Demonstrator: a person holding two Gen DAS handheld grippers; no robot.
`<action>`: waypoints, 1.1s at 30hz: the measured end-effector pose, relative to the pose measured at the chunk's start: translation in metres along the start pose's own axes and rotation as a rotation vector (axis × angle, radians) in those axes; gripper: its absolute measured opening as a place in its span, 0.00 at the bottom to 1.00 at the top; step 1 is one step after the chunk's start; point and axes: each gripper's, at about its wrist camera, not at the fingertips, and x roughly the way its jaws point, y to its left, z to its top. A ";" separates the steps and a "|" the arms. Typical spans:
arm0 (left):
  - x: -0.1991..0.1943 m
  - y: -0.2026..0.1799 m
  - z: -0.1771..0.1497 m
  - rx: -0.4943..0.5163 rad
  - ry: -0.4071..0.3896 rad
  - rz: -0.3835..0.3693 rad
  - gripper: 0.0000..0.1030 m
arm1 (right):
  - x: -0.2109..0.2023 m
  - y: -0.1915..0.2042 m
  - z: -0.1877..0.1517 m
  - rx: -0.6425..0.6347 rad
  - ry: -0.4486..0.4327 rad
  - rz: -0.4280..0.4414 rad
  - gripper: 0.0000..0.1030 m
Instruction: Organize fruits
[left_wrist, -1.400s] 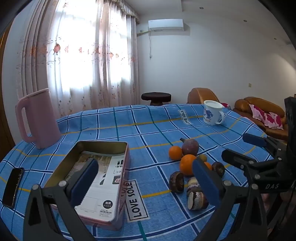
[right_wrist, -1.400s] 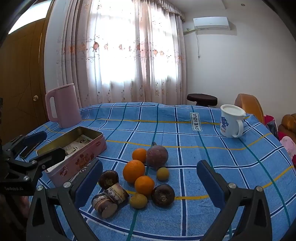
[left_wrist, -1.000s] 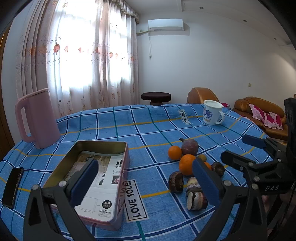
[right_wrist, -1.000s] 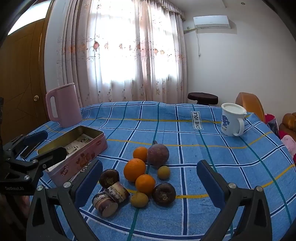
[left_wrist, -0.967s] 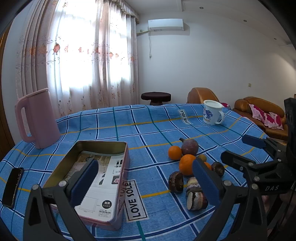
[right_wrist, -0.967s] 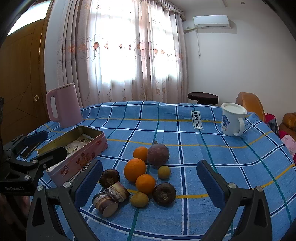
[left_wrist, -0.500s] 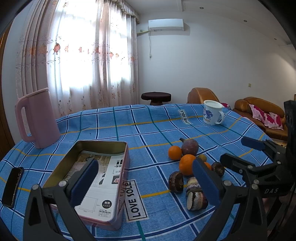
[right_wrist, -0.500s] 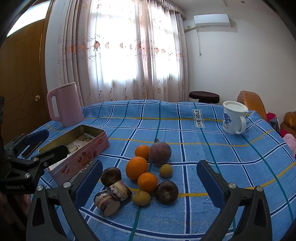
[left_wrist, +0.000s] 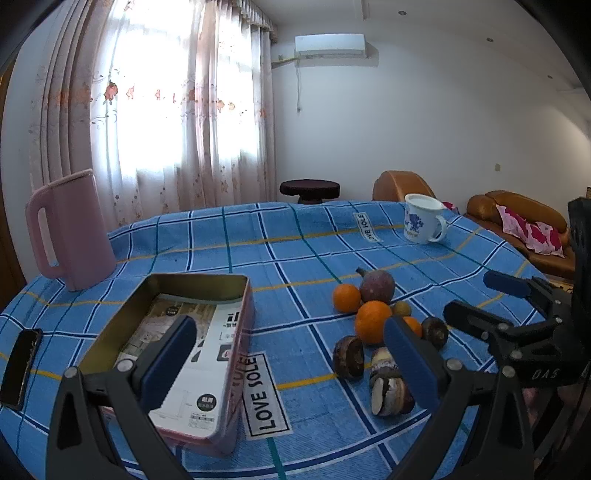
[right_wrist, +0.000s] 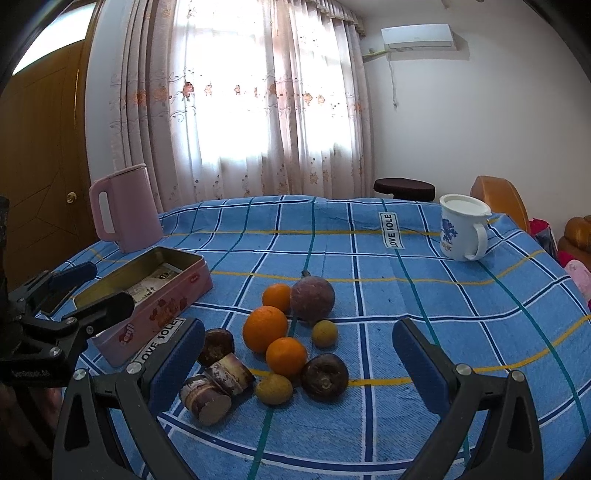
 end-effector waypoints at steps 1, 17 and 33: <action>0.002 -0.001 -0.003 -0.004 0.007 -0.008 1.00 | 0.000 -0.003 -0.002 -0.002 0.010 -0.010 0.99; 0.046 -0.057 -0.045 0.063 0.235 -0.243 0.77 | 0.000 -0.035 -0.023 0.086 0.057 -0.013 0.98; 0.040 -0.034 -0.041 0.006 0.233 -0.340 0.33 | 0.032 -0.022 -0.021 0.021 0.149 0.021 0.73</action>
